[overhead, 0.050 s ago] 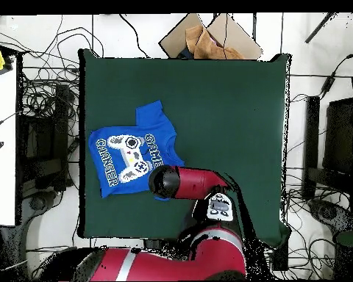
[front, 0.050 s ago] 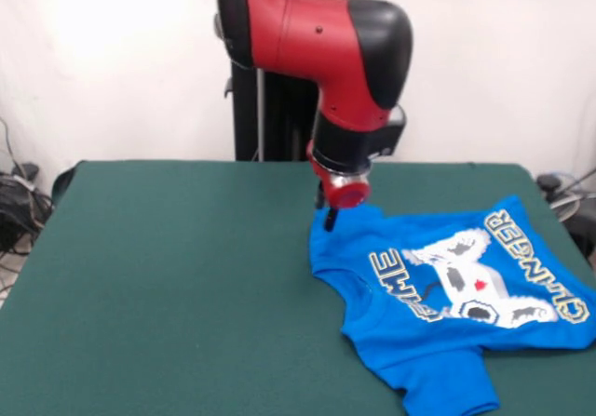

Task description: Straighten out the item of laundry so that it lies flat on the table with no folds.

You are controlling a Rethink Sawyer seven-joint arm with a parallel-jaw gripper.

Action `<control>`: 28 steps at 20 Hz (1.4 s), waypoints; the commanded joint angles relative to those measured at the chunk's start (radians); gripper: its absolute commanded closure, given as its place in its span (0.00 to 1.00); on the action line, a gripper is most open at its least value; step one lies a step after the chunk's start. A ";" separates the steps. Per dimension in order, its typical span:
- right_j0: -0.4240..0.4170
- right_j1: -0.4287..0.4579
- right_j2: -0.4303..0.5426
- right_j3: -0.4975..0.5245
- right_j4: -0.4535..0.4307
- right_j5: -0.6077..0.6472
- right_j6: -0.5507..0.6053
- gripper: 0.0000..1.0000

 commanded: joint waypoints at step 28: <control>-0.031 0.104 0.142 -0.007 -0.087 0.012 -0.136 1.00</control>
